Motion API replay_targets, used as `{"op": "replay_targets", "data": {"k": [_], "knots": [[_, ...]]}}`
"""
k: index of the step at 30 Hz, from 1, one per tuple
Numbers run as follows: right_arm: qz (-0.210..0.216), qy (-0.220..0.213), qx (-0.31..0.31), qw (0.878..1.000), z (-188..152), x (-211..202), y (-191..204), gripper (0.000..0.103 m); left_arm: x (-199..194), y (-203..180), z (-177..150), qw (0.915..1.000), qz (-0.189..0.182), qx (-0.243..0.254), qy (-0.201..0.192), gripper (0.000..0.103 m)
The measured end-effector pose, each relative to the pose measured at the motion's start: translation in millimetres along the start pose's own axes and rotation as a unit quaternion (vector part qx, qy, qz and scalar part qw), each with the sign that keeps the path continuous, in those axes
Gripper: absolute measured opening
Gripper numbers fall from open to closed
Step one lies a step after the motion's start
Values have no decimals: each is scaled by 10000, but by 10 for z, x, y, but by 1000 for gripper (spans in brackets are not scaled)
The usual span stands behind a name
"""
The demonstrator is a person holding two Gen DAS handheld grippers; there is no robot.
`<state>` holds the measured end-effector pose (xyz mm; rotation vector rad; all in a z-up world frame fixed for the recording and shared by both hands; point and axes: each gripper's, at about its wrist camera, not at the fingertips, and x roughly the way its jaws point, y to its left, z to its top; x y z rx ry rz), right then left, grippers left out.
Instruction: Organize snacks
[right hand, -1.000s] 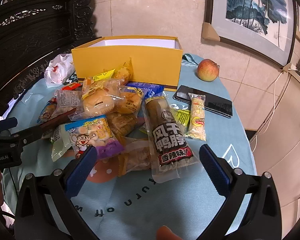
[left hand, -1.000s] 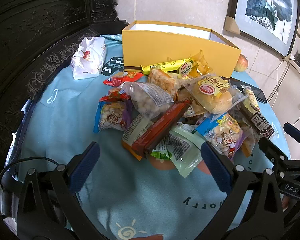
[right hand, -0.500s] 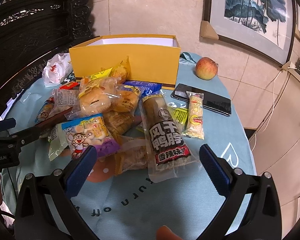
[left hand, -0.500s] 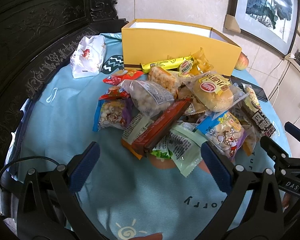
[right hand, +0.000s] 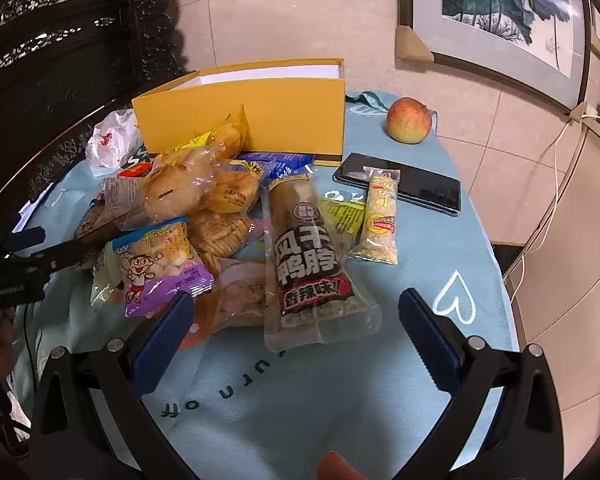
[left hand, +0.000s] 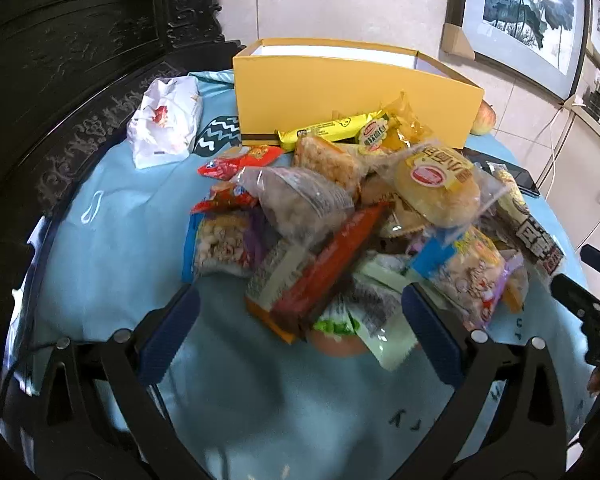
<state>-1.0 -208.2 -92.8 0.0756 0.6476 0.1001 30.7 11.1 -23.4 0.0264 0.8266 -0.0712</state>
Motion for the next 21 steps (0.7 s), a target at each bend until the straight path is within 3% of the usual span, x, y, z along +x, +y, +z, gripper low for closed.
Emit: {"op": "replay_targets", "data": {"k": [7, 8, 11, 14, 18, 21], "knots": [[190, 93, 151, 9997, -14, 67, -127, 102, 154, -36, 52, 9993, -142, 327, 59, 101], [188, 77, 149, 9997, -14, 73, -139, 102, 171, -55, 57, 9992, -141, 380, 65, 96], [243, 46, 140, 9996, -8, 92, -152, 102, 258, -102, 73, 9980, -343, 468, 244, 63], [317, 8, 74, 9995, -6, 95, -134, 102, 330, -142, 125, 9976, -401, 469, 315, 56], [355, -41, 43, 9994, -1, 83, -140, 102, 444, -180, 166, 9968, -523, 511, 338, 37], [273, -31, 84, 9996, -1, 90, -169, 102, 459, -196, 190, 9962, -607, 488, 380, 32]]}}
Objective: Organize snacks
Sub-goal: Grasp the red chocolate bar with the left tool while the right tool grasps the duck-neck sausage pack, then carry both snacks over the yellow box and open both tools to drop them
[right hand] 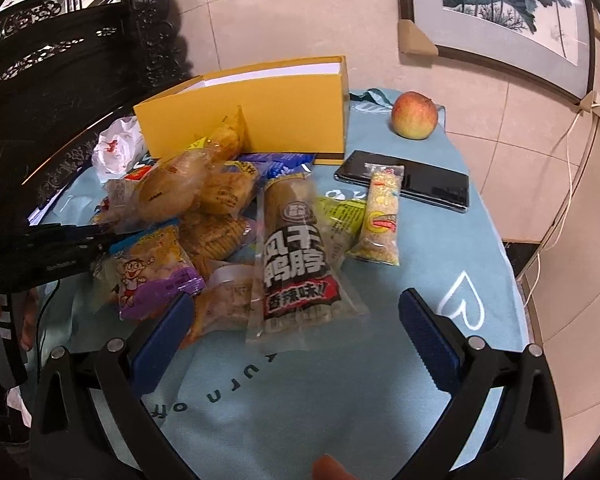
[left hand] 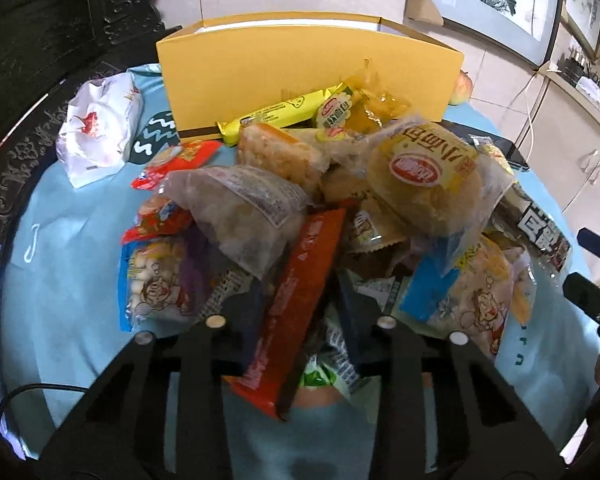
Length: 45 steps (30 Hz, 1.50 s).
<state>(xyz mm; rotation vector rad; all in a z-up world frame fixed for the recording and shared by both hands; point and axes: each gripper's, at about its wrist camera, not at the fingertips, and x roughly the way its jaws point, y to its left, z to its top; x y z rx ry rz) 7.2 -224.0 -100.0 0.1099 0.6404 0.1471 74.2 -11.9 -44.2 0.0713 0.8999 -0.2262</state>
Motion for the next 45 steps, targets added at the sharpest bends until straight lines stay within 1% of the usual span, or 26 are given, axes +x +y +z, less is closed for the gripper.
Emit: {"op": "replay_targets", "data": {"k": [2, 3, 4, 6, 8, 10, 12, 16, 18, 20, 21, 22, 23, 25, 26, 29, 31, 33, 34, 36, 38, 40, 41, 42, 43, 45], "knots": [[-44, 12, 25, 10000, -5, -3, -33, 102, -35, 14, -15, 9999, -136, -79, 37, 28], [-59, 9, 37, 10000, -5, -8, -46, 102, -90, 36, -34, 9994, -302, -183, 19, 26], [-62, 6, 45, 10000, -7, -15, -59, 102, -157, 54, -55, 9988, -427, -248, -38, 25], [-74, 4, 45, 10000, 0, -18, -71, 102, -294, 74, -95, 9980, -521, -302, -197, 25], [-100, 0, 23, 9999, 7, -18, -71, 102, -416, 114, -130, 9973, -563, -362, -308, 25], [-146, 22, -27, 9999, 32, -5, -71, 102, -452, 156, -147, 9971, -552, -425, -320, 25], [-210, 53, -81, 9997, 68, 8, -75, 102, -438, 205, -174, 9971, -482, -520, -265, 25], [-242, 107, -318, 9991, 239, 54, -60, 102, -412, 252, -233, 9963, -588, -597, -208, 25], [-247, 188, -464, 9984, 335, 125, -14, 94, -381, 268, -256, 9959, -633, -623, -179, 25], [-388, 416, -708, 9959, 426, 288, 73, 79, -352, 284, -277, 9955, -672, -650, -168, 25], [-491, 558, -847, 9936, 455, 386, 118, 74, -320, 288, -281, 9953, -680, -674, -131, 25], [-621, 805, -995, 9898, 478, 544, 168, 64, -286, 285, -285, 9953, -680, -682, -86, 25], [-643, 909, -1032, 9884, 485, 617, 189, 57, -252, 281, -288, 9953, -684, -679, -37, 25], [-763, 1144, -1124, 9841, 494, 811, 226, 47, -202, 254, -288, 9956, -682, -640, 11, 25], [-810, 1162, -1128, 9835, 497, 847, 220, 43, -199, 236, -279, 9960, -662, -607, -1, 25], [-681, 1127, -1084, 9853, 512, 813, 202, 30, -154, 195, -237, 9963, -663, -547, 24, 25], [-624, 1062, -933, 9880, 499, 741, 148, 28, -119, 164, -207, 9969, -591, -520, 52, 26], [-548, 1007, -725, 9908, 484, 668, 77, 27, -96, 136, -185, 9973, -514, -522, 58, 30], [-454, 949, -554, 9929, 470, 618, 15, 27, -84, 128, -177, 9974, -489, -531, 54, 32], [-204, 827, -200, 9962, 434, 511, -104, 27, -70, 116, -171, 9977, -426, -535, 21, 40], [-34, 725, 32, 9974, 396, 417, -151, 27, -61, 99, -167, 9979, -391, -517, 0, 43], [178, 596, 251, 9978, 362, 306, -203, 27, -48, 80, -167, 9978, -423, -510, 4, 40], [247, 558, 320, 9976, 358, 275, -219, 27, -38, 80, -168, 9974, -475, -534, 35, 27], [322, 516, 396, 9974, 346, 238, -239, 27, -1, 88, -181, 9967, -544, -574, 163, 26], [349, 499, 416, 9973, 351, 221, -238, 27, 5, 90, -207, 9962, -613, -602, 162, 26], [401, 451, 456, 9971, 320, 181, -241, 27, -38, 61, -267, 9973, -570, -468, 39, 26]]}}
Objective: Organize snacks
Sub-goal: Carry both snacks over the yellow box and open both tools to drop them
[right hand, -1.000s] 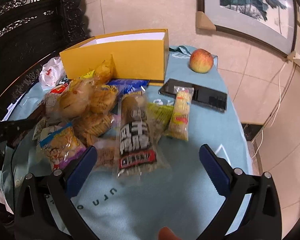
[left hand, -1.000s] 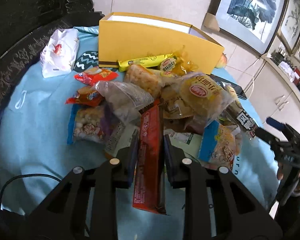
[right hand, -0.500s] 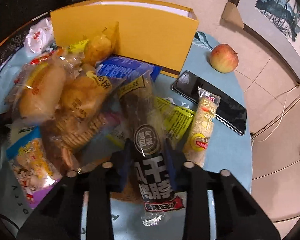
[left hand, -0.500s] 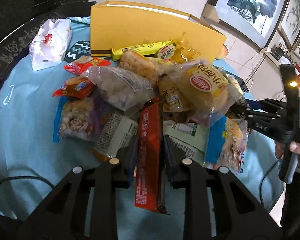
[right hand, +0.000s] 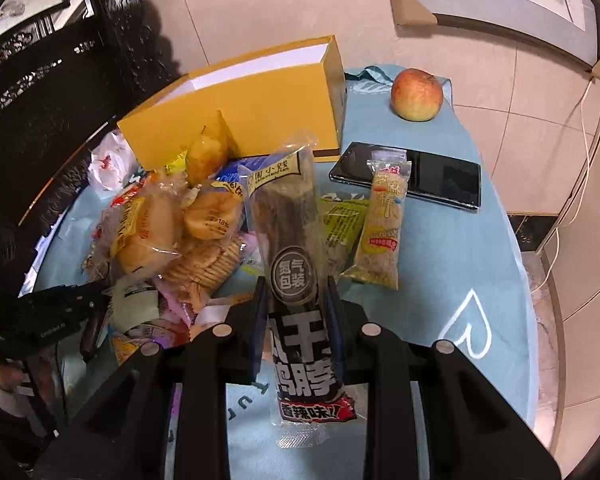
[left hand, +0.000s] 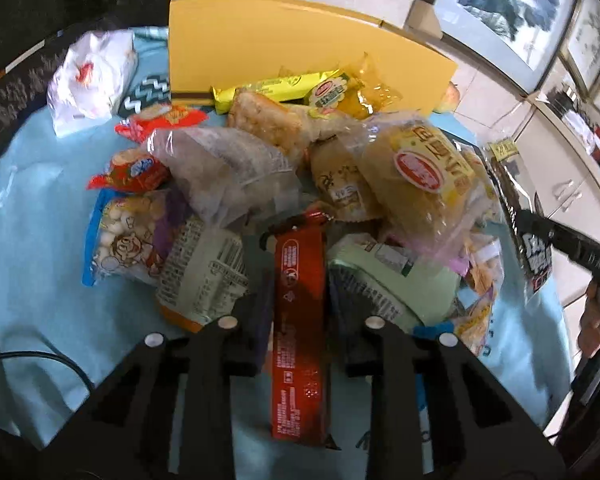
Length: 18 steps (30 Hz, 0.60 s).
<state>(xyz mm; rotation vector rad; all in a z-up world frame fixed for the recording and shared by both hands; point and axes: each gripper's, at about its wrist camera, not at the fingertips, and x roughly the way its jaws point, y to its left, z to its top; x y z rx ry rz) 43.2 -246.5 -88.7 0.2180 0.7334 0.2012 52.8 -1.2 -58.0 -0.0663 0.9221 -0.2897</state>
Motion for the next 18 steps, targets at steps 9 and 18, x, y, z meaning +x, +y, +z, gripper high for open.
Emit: {"op": "replay_targets", "data": {"k": [9, 18], "knots": [[197, -206, 22, 9996, 1, -156, 18, 27, -558, 26, 32, 9982, -363, 61, -483, 26], [487, -698, -401, 9956, 632, -342, 359, 27, -680, -144, 911, 9949, -431, 41, -908, 26]]}}
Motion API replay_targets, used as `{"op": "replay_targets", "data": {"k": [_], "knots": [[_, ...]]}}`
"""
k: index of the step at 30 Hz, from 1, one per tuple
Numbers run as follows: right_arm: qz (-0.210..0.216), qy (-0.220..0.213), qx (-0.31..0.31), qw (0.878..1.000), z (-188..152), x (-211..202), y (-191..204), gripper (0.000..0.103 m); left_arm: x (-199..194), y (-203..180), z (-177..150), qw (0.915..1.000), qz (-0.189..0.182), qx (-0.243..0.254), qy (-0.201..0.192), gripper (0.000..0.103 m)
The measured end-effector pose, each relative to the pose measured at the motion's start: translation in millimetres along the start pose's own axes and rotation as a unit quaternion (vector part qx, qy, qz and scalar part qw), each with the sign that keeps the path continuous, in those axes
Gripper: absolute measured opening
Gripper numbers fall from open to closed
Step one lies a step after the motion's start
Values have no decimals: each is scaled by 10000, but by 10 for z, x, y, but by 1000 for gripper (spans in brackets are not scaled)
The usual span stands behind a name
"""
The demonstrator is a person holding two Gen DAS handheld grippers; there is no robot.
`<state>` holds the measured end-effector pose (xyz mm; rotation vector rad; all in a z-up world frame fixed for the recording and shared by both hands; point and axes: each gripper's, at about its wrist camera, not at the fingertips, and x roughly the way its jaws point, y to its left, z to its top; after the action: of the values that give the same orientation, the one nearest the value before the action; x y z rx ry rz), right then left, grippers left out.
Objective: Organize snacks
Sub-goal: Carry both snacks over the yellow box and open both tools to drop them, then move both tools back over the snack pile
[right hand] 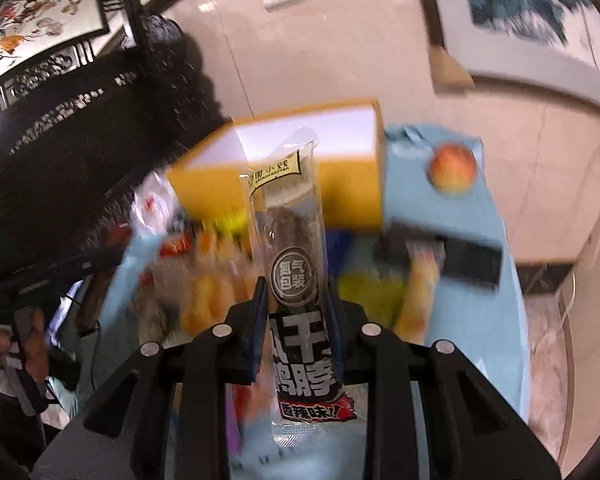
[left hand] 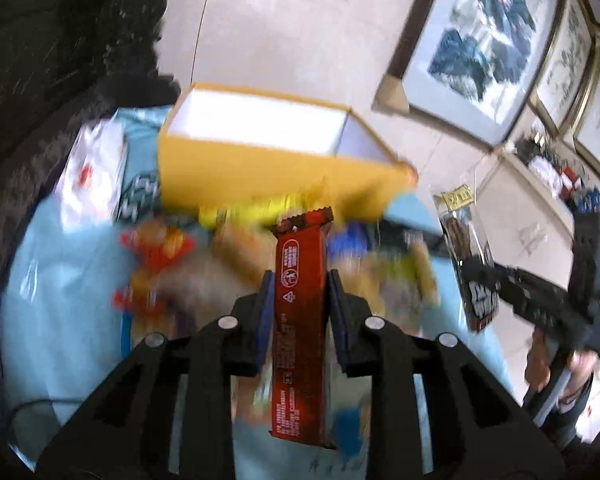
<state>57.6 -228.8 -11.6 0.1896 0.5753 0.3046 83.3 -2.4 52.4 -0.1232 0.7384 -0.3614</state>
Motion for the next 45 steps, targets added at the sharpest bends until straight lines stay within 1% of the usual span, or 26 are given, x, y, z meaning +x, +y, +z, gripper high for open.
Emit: {"op": "replay_targets", "data": {"k": [2, 4, 6, 9, 13, 15, 16, 17, 18, 19, 20, 21, 22, 24, 25, 27, 28, 29, 30, 32, 35, 37, 39, 40, 42, 45], "knots": [[-5, -161, -140, 9998, 311, 76, 68, 27, 114, -18, 304, 9999, 10, -66, -100, 26], [-65, -261, -227, 9994, 630, 228, 106, 27, 304, -34, 710, 9996, 158, -87, -218, 26], [-207, -298, -274, 9990, 929, 465, 109, 27, 465, -26, 981, 9993, 232, -149, -235, 26], [-428, -281, -333, 9981, 1226, 824, 75, 27, 732, -13, 1337, 9990, 321, -179, -238, 26], [-784, -101, -660, 9947, 1447, 1329, 77, 27, 1140, 56, 1582, 9983, 530, -171, -158, 26], [-941, 82, -869, 9917, 1497, 1574, 96, 29, 1375, 119, 1644, 9976, 665, -199, -45, 26], [-987, 282, -1017, 9895, 1515, 1727, 110, 31, 1489, 152, 1644, 9973, 698, -226, 50, 27], [-1168, 323, -1134, 9861, 1528, 1827, 125, 37, 1603, 206, 1627, 9959, 823, -337, 154, 42], [-1259, 288, -1223, 9841, 1527, 1854, 141, 43, 1639, 240, 1613, 9944, 954, -429, 170, 79], [-1398, 235, -1395, 9800, 1502, 1859, 177, 58, 1642, 273, 1586, 9919, 1146, -533, 112, 93], [-1482, 132, -1444, 9783, 1480, 1806, 193, 64, 1605, 292, 1560, 9898, 1289, -603, -30, 99], [-1477, 11, -1427, 9787, 1458, 1723, 206, 64, 1527, 304, 1523, 9884, 1348, -649, -245, 99], [-1405, -70, -1361, 9807, 1431, 1613, 192, 64, 1469, 304, 1495, 9885, 1332, -653, -304, 99], [-1291, -216, -1174, 9844, 1377, 1395, 146, 64, 1354, 281, 1447, 9904, 1226, -601, -232, 99], [-1151, -321, -1005, 9877, 1316, 1228, 94, 66, 1268, 257, 1402, 9911, 1196, -545, -220, 99], [-862, -435, -693, 9929, 1181, 949, 25, 75, 1041, 201, 1271, 9918, 1175, -376, -336, 99], [-729, -499, -555, 9945, 1110, 839, -1, 85, 964, 174, 1205, 9921, 1154, -312, -390, 99], [-552, -595, -370, 9960, 1002, 686, -53, 98, 844, 137, 1106, 9926, 1097, -232, -476, 99], [-457, -649, -265, 9965, 935, 610, -69, 101, 739, 101, 1006, 9929, 1040, -183, -546, 99], [-131, -690, 39, 9975, 711, 391, -156, 102, 516, 45, 728, 9934, 923, -105, -666, 101], [117, -546, 300, 9980, 371, 210, -232, 102, 318, -10, 345, 9941, 890, 71, -616, 101], [147, -369, 242, 9989, 110, 140, -216, 102, 248, -12, 72, 9941, 972, 238, -426, 101], [107, -270, 223, 9993, -113, 105, -198, 102, 239, -5, -210, 9940, 1000, 431, -89, 101], [101, -181, 216, 9996, -256, 98, -190, 102, 255, 4, -369, 9928, 1048, 573, 109, 101], [72, -66, 231, 9997, -439, 98, -174, 102, 255, 32, -623, 9903, 1179, 686, 274, 101], [101, 74, 350, 9993, -683, 111, -170, 102, 279, 151, -859, 9911, 1144, 498, 461, 101]]}}
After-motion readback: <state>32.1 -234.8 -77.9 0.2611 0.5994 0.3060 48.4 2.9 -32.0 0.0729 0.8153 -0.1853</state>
